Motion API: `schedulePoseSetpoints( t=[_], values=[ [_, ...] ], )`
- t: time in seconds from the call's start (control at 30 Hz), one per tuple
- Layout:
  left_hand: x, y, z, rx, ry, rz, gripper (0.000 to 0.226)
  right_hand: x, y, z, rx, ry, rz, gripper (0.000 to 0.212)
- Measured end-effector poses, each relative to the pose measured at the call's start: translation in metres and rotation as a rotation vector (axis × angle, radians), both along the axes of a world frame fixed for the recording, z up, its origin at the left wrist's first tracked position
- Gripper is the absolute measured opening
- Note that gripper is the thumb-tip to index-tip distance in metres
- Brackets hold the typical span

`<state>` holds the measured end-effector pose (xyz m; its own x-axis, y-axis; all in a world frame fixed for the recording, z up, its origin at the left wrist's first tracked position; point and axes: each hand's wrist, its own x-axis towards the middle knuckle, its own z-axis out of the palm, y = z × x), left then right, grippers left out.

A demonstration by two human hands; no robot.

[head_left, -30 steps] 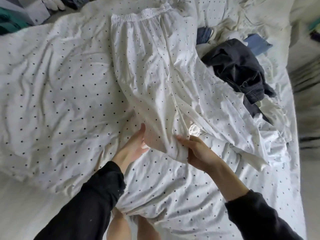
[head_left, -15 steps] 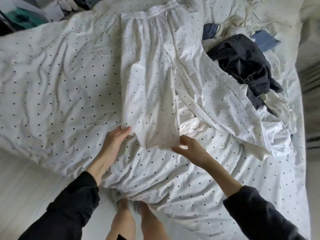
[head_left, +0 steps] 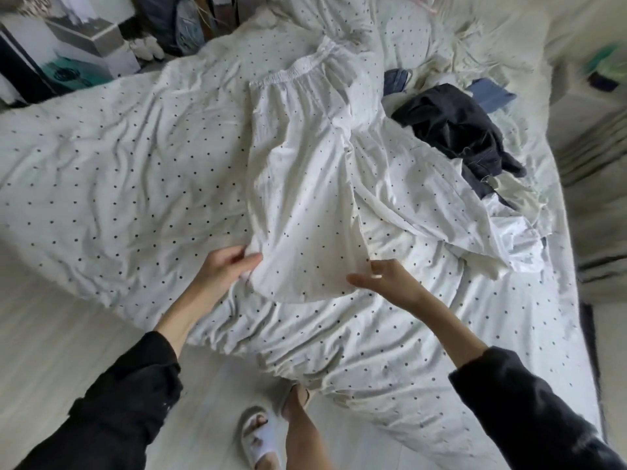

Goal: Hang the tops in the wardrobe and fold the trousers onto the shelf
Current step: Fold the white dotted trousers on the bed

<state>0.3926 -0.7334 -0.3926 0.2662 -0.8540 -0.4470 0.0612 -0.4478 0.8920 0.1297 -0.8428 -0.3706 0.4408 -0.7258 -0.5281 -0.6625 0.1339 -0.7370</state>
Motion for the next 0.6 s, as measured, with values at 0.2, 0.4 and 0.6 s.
schedulePoseSetpoints(
  t=[0.2,0.4,0.6],
  values=[
    [-0.008,0.030,-0.010,0.220,0.037,-0.137,0.050,-0.011,0.032,0.014,-0.021,-0.212,-0.074,0.011],
    [-0.037,0.064,-0.019,0.410,0.115,-0.274,0.024,-0.032,0.047,-0.011,0.050,0.108,0.084,0.021],
    [-0.062,0.096,-0.039,0.447,0.201,-0.256,0.024,-0.047,0.055,-0.028,0.137,0.166,0.142,0.027]
  ],
)
